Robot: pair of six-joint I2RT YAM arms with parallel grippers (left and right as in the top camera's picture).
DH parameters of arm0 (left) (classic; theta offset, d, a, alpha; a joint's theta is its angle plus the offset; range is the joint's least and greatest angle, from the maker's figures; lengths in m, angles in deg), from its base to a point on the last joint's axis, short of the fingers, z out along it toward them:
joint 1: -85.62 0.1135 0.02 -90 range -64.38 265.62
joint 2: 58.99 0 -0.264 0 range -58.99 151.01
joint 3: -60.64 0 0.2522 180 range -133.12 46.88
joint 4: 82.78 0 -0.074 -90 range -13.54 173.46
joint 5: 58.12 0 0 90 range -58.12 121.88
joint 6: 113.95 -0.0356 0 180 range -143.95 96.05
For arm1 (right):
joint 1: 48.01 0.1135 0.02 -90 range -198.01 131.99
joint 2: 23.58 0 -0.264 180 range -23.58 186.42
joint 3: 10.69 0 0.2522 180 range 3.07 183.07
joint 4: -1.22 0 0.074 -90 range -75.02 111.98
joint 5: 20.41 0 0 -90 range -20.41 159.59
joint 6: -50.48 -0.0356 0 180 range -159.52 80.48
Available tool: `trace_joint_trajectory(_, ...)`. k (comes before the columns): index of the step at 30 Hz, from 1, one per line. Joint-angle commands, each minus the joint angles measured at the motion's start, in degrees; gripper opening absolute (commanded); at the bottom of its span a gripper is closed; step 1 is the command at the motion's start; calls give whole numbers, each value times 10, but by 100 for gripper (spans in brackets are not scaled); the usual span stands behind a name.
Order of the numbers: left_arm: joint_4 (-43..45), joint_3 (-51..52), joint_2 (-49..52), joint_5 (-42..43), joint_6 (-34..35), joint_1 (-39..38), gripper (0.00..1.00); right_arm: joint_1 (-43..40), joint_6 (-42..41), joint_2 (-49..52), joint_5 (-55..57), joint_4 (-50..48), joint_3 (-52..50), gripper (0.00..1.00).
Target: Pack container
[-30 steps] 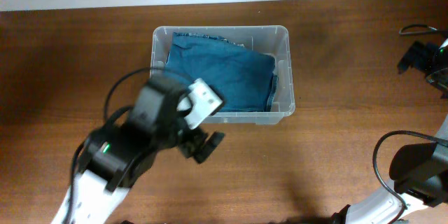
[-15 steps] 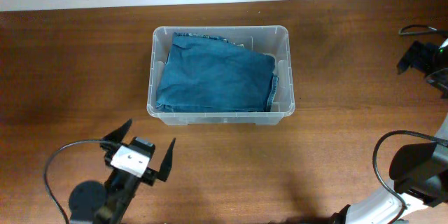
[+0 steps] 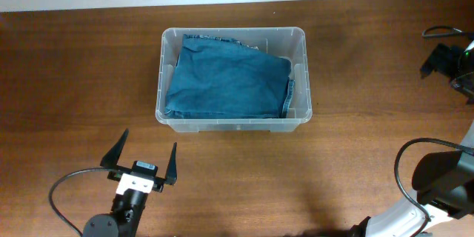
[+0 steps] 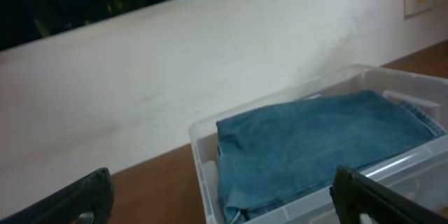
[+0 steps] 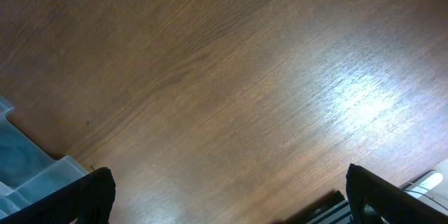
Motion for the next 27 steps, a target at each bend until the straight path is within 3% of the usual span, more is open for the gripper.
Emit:
trace_joint_trajectory(1,28,24,-10,4,-7,8,99,-1,-7,0,-1,-1,-1,99)
trace_joint_trajectory(7,132,86,-10,4,-7,14,100,-1,-7,0,-1,-1,-1,99)
trace_joint_trajectory(11,129,92,-10,-10,-7,15,99,-1,-7,0,-1,-1,-1,99)
trace_joint_trajectory(14,102,92,-10,-26,-7,16,99,-1,-7,0,-1,-1,-1,99)
trace_joint_trajectory(18,-12,92,-10,-26,-7,24,100,-1,-7,0,-1,-1,-1,98)
trace_joint_trajectory(27,-12,92,-10,-22,-3,32,100,-1,-7,0,-1,-1,-1,98)
